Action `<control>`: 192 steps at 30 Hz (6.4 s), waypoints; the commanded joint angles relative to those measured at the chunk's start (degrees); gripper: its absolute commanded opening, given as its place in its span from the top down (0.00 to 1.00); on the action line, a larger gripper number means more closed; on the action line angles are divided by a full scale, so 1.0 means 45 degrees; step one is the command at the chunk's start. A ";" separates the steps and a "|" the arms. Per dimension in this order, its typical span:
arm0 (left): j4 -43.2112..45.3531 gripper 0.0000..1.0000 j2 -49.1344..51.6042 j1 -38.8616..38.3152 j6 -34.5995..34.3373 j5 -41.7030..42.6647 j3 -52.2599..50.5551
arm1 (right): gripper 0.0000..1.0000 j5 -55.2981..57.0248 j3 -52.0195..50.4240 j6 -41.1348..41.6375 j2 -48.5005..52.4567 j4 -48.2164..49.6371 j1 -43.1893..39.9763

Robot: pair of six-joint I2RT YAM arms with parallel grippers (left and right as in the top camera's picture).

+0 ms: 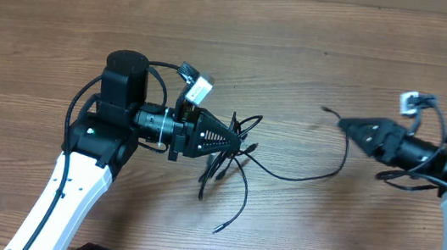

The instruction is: Untangle cables

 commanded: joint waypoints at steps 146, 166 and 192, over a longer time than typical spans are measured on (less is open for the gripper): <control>0.5119 0.96 -0.0199 0.1214 -0.6615 0.2093 0.0131 | 0.72 0.5950 0.0039 1.4994 0.1724 0.6193 1.0263; 0.5085 0.96 -0.0185 0.1214 -0.5221 0.2098 0.0126 | 0.96 -0.1452 0.0039 0.9423 0.1671 0.6071 0.4051; -0.5037 0.96 -0.0112 0.1229 -0.3857 -1.2706 0.0126 | 0.96 0.1938 0.0039 0.4692 0.1681 0.0806 0.0500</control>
